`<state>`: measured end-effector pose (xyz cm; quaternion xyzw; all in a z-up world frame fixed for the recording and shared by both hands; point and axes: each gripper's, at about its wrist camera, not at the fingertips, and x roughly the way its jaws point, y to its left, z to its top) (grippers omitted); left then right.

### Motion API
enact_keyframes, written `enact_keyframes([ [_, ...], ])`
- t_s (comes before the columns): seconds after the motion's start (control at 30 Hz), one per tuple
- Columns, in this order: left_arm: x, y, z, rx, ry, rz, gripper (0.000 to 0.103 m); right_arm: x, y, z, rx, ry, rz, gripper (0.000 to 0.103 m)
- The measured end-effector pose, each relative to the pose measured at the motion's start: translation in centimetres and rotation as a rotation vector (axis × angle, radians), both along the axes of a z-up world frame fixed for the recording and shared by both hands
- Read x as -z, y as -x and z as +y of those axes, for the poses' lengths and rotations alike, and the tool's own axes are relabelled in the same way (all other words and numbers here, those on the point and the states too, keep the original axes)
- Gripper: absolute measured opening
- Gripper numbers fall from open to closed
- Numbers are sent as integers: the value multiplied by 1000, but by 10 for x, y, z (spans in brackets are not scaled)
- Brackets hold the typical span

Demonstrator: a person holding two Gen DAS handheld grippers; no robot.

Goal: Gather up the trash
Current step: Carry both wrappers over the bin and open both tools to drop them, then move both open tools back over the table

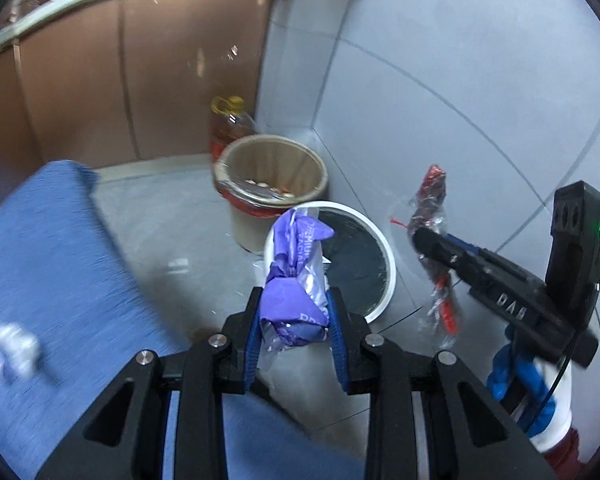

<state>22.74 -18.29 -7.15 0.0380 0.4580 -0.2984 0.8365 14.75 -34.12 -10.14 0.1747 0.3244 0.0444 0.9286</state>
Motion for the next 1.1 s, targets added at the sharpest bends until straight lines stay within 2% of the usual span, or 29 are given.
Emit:
enact_keyframes([
  [0.23, 42, -53, -74, 68, -30, 70, 29, 36, -38, -28, 75, 72, 80, 21],
  [0.47, 74, -97, -106, 46, 2, 155, 31, 66, -59, -44, 125, 115, 145, 21],
  [0.53, 81, -106, -114, 47, 15, 187, 32, 71, -61, -44, 137, 127, 156, 25],
  [0.63, 88, -112, -120, 40, 25, 208, 45, 77, -63, -44, 153, 151, 172, 35],
  [0.67, 90, -114, -121, 33, 32, 213, 46, 78, -63, -45, 160, 161, 176, 42],
  [0.7, 91, -116, -120, 26, 43, 223, 46, 78, -63, -46, 165, 165, 179, 47],
  [0.83, 89, -115, -116, 9, 60, 226, 46, 78, -56, -49, 189, 177, 185, 51],
  [0.87, 87, -114, -115, 6, 61, 221, 46, 77, -59, -50, 194, 178, 186, 55],
  [1.1, 55, -93, -92, -22, 88, 156, 46, 60, -48, -36, 209, 192, 159, 74],
])
